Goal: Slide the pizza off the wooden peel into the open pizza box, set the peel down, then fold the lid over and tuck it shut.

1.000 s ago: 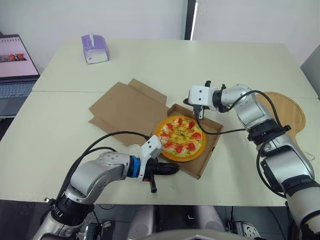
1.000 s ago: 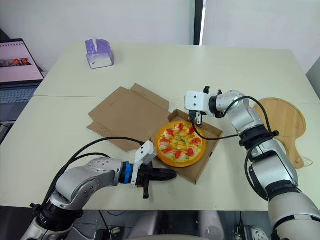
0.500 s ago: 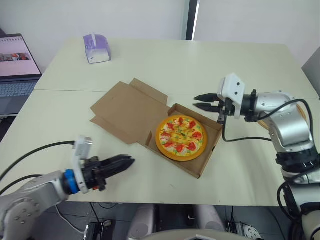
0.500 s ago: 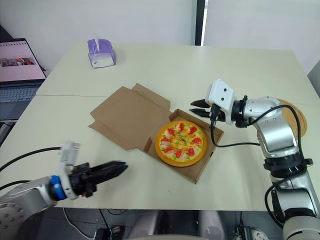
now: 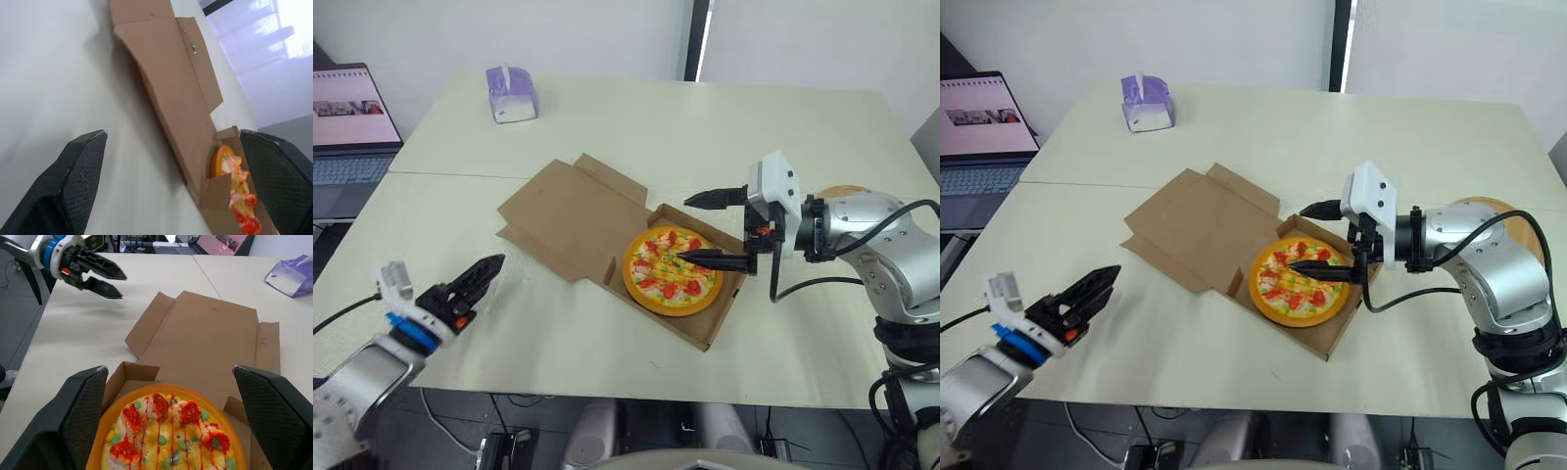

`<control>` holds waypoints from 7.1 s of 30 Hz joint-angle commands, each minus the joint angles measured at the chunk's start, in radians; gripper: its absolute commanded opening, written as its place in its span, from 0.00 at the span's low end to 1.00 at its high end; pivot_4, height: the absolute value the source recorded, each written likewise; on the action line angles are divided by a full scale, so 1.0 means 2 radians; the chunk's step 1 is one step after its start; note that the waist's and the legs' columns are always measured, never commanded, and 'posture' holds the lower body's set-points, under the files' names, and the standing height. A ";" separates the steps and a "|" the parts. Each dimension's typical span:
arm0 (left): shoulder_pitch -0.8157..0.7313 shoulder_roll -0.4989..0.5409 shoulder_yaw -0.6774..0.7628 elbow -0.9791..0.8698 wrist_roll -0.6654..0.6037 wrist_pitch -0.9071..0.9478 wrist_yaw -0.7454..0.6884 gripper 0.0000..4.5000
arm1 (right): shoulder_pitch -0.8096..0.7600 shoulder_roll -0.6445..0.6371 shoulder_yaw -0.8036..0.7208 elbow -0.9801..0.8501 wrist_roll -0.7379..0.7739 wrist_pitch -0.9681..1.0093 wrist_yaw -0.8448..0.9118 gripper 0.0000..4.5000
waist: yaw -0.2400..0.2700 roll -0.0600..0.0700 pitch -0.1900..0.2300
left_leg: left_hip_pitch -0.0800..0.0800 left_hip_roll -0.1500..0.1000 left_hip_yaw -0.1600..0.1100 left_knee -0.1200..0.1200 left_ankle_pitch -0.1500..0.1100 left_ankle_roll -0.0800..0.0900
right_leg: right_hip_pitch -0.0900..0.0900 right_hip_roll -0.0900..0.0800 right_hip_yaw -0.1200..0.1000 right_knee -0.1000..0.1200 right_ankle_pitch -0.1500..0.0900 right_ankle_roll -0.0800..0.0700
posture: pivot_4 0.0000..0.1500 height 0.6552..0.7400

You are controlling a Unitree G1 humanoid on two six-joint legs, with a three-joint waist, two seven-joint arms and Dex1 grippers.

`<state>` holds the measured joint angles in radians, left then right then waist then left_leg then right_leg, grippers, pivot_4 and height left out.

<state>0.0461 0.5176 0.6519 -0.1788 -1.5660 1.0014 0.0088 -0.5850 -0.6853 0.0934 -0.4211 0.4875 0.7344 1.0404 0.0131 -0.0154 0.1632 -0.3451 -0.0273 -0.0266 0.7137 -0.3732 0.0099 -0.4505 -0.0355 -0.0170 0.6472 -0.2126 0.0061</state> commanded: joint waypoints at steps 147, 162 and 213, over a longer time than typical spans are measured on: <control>-0.525 0.000 -0.220 0.399 0.571 -0.307 -0.537 0.00 | -0.148 0.126 -0.117 0.242 -0.020 0.064 -0.218 0.61 | -0.010 -0.001 0.000 | -0.005 -0.001 0.000 0.001 0.001 -0.001 | -0.006 0.000 0.000 0.003 0.000 0.000 | 1.00 0.82; -0.554 -0.023 -0.225 0.457 0.594 -0.351 -0.497 0.00 | -0.165 0.120 -0.108 0.277 -0.040 0.032 -0.224 0.01 | -0.012 -0.001 0.000 | -0.010 -0.001 0.001 0.007 0.001 -0.001 | -0.012 0.000 0.001 0.009 0.000 0.000 | 1.00 0.82; -0.255 -0.129 -0.226 -0.074 0.506 -0.260 -0.232 0.00 | 0.022 0.318 -0.106 -0.133 0.027 0.192 -0.468 0.01 | -0.020 0.000 0.000 | -0.010 -0.002 0.002 0.009 0.001 -0.001 | -0.012 0.000 0.003 0.013 0.000 0.000 | 1.00 0.82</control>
<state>-0.4582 0.2609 0.2376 -0.2701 -0.5289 0.4933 -0.4293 -0.5367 -0.0675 -0.1366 -0.6364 0.4867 1.0900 0.1037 -0.0262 -0.0162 0.1631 -0.3647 -0.0306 -0.0233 0.7323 -0.3713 0.0071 -0.4749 -0.0362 -0.0118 0.6730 -0.2123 0.0059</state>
